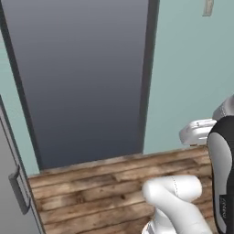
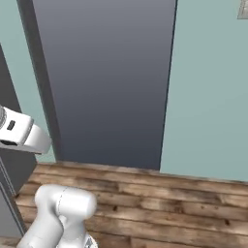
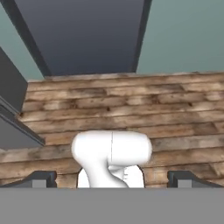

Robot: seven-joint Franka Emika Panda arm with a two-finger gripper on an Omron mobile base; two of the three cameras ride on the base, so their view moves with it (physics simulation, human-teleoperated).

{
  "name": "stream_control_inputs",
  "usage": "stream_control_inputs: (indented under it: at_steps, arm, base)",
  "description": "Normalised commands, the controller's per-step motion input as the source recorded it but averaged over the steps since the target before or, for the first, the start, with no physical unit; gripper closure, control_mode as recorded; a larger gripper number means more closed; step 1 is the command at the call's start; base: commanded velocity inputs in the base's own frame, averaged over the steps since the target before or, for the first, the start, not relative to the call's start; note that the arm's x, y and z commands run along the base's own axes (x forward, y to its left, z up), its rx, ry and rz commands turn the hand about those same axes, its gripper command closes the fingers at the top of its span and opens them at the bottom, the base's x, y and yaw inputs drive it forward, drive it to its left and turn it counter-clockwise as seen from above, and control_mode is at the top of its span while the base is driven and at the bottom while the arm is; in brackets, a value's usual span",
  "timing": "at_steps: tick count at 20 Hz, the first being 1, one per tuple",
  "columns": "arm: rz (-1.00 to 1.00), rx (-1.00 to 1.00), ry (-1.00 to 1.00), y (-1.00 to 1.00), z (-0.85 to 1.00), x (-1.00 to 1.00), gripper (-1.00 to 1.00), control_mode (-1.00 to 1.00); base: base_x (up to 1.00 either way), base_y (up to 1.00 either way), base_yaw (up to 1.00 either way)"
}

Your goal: Take the mushroom, peach, and broccoli from the freezer and place them in the bowl on the counter.

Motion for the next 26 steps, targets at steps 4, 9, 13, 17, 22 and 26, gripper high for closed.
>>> stream_control_inputs:
  at_steps: [4,9,13,17,22,26]
  arm:
    - [0.00,0.00,0.00,0.00,0.00,0.00,-1.00,1.00]
    - [0.00,0.00,0.00,0.00,0.00,0.00,-1.00,1.00]
    - [0.00,0.00,0.00,0.00,0.00,0.00,-1.00,1.00]
    - [0.00,0.00,0.00,0.00,0.00,0.00,-1.00,1.00]
    - [0.00,0.00,0.00,0.00,0.00,0.00,-1.00,1.00]
    - [0.00,0.00,0.00,0.00,0.00,0.00,-1.00,1.00]
  base:
    - [0.71,-0.51,0.44]
    - [0.88,-0.38,0.56]
    - [0.89,-0.50,0.65]
    - [0.73,-0.46,0.73]
    - [0.69,-0.47,0.73]
    - [0.59,-0.54,0.72]
